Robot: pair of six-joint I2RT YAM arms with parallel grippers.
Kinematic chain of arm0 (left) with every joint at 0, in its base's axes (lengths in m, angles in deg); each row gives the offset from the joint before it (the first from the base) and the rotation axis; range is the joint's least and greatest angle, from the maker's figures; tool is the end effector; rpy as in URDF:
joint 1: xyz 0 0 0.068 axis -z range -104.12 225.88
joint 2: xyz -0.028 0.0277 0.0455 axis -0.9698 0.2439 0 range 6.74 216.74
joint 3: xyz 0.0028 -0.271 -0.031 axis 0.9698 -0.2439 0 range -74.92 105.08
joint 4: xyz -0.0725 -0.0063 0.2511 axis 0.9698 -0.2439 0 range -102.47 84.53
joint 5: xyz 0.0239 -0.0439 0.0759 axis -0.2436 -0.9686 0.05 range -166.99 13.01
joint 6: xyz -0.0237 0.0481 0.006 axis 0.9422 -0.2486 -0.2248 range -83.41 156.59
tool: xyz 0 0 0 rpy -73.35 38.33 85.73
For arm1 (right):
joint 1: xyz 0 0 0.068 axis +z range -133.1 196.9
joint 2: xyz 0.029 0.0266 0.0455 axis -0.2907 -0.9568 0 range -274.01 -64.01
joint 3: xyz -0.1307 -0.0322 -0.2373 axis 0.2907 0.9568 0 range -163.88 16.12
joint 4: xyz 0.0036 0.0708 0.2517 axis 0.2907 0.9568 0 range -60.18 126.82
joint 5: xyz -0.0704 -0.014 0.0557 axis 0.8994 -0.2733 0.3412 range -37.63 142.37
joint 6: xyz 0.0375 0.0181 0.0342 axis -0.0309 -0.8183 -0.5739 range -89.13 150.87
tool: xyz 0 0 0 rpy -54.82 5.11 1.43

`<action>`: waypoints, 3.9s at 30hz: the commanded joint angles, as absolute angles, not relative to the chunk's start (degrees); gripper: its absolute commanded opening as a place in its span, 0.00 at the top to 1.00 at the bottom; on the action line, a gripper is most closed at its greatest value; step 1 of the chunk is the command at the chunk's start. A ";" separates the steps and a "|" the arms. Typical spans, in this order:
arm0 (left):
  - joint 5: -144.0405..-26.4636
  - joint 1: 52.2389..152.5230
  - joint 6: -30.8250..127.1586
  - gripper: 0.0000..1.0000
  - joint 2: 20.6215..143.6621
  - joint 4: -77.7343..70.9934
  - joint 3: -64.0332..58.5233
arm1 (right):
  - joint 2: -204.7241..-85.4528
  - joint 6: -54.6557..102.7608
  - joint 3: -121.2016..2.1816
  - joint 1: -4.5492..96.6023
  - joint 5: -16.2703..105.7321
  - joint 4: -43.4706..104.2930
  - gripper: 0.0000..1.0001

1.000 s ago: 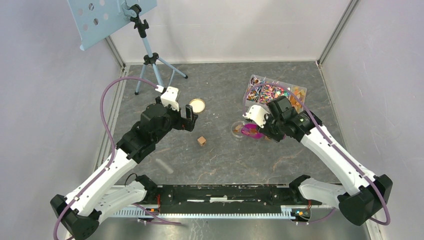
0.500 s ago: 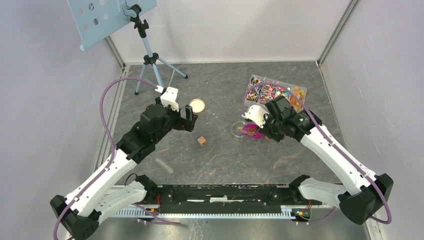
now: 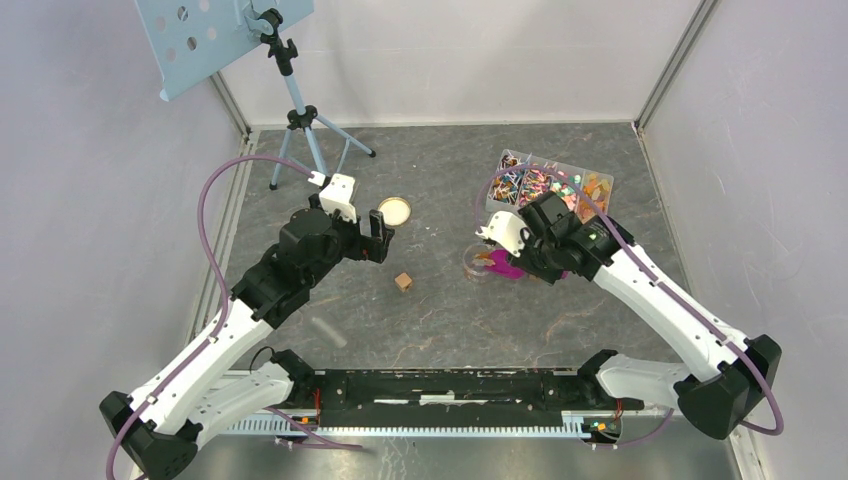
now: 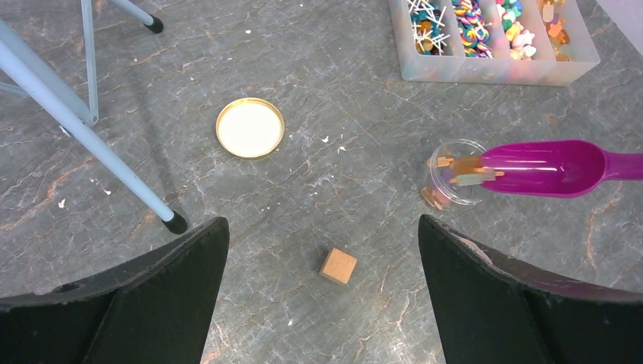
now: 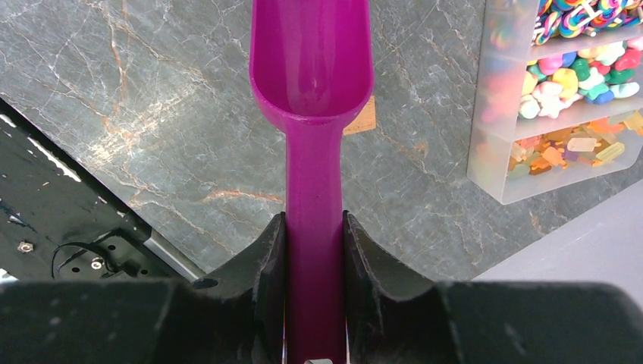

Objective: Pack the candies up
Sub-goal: Place the fake candies in the packing bottle, then scoop the fake candies from the storage box.

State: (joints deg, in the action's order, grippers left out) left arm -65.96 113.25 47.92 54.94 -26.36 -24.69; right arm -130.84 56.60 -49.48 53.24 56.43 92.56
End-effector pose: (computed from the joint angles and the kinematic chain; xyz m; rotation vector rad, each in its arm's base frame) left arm 0.1550 -0.1099 0.3436 0.3014 1.8892 -0.3948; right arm 0.1710 0.1227 0.3126 -1.3643 2.3099 -0.0373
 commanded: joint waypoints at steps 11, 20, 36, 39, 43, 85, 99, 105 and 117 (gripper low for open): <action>-64.12 113.42 45.29 0.00 53.93 -24.89 -24.74 | -131.88 54.69 -54.08 54.99 60.06 94.09 1.00; -61.22 113.43 45.93 0.00 53.45 -25.18 -24.80 | -131.04 54.77 -55.06 56.44 60.62 94.36 1.00; -61.69 113.41 44.94 0.00 52.63 -23.93 -25.88 | -123.26 55.49 -55.85 57.24 67.17 78.32 1.00; -61.77 113.41 44.85 0.00 52.57 -23.91 -25.88 | -120.70 57.05 -52.31 57.31 71.28 71.95 1.00; -61.70 113.42 44.67 0.00 52.61 -23.84 -25.97 | -118.52 53.14 -50.36 57.02 79.74 66.54 1.00; -65.35 113.41 45.73 0.00 53.43 -23.22 -26.32 | -154.61 28.14 -70.11 15.24 65.64 95.11 1.00; -64.05 113.32 45.02 0.00 53.38 -23.28 -26.28 | -166.26 27.84 -74.52 14.20 63.57 93.32 1.00; -64.02 113.32 44.76 0.00 53.06 -23.08 -26.41 | -167.39 27.10 -73.61 14.18 63.11 88.64 1.00; -64.84 113.24 44.59 0.00 52.84 -22.78 -26.49 | -164.47 27.79 -64.48 14.18 63.36 78.85 1.00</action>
